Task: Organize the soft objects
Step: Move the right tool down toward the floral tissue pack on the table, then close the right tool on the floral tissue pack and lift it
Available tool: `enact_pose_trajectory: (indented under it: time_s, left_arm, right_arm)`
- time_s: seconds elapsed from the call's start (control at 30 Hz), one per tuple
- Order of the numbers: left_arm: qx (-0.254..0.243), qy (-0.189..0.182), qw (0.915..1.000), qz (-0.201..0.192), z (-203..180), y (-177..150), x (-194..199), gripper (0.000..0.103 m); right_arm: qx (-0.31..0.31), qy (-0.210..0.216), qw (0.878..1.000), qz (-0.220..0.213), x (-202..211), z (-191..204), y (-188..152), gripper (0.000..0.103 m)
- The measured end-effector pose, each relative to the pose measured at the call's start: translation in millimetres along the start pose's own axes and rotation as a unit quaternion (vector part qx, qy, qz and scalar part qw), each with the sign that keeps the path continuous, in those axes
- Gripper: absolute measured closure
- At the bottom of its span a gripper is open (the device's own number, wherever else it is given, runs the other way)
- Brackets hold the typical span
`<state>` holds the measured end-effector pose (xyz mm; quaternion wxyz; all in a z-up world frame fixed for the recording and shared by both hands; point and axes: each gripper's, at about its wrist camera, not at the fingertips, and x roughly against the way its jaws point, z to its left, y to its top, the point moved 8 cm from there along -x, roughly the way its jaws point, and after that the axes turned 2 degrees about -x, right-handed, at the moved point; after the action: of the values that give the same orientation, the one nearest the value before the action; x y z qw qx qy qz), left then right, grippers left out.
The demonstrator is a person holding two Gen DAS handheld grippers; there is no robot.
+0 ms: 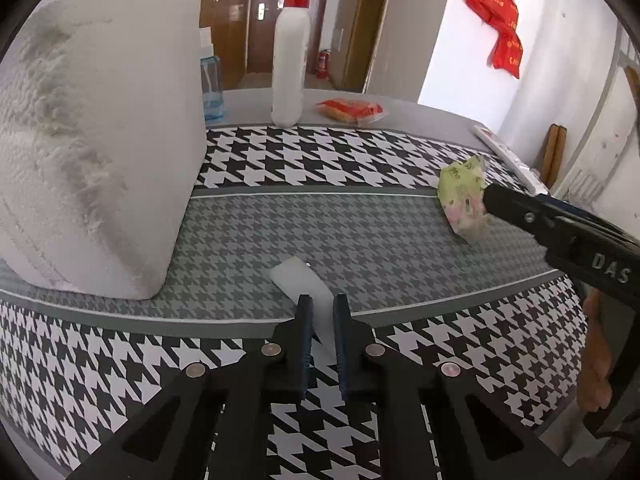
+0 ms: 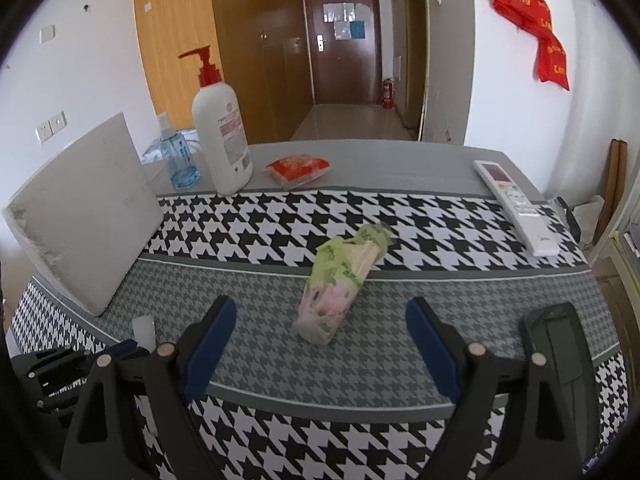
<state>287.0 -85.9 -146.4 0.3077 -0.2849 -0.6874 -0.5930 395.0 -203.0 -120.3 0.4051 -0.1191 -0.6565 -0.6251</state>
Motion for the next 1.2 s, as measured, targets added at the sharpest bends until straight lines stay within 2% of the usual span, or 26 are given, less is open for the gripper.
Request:
enact_pose_trajectory:
  time_s: [0.3,0.37,0.47,0.53,0.67,0.93,1.2]
  left_arm:
    - [-0.017,-0.013,0.9996,-0.018,-1,5,12,0.094]
    - [-0.022,-0.015,0.9994,-0.023,-2,7,15,0.094]
    - [-0.035,-0.006,0.9989,-0.032,-2,9,18,0.094]
    - [-0.037,-0.01,0.9987,-0.034,-2,9,18,0.094]
    - [-0.042,-0.011,0.9983,-0.038,-2,12,19,0.094]
    - [-0.042,-0.019,0.9981,-0.04,1,12,21,0.094]
    - [-0.05,-0.037,0.9972,-0.041,-3,12,23,0.094]
  right_arm:
    - [0.0,0.002,1.0,0.018,-14,2,1,0.014]
    - [-0.002,0.004,1.0,0.022,-18,2,2,0.018]
    - [-0.007,0.003,1.0,0.029,-24,0,1,0.019]
    - [-0.011,0.004,0.999,0.036,-27,-1,0,0.025]
    - [-0.014,0.002,0.999,0.045,-34,-2,-1,0.031]
    - [-0.026,0.006,0.997,0.077,-51,-5,-9,0.061]
    - [-0.028,0.0,0.997,0.069,-48,-7,-9,0.079]
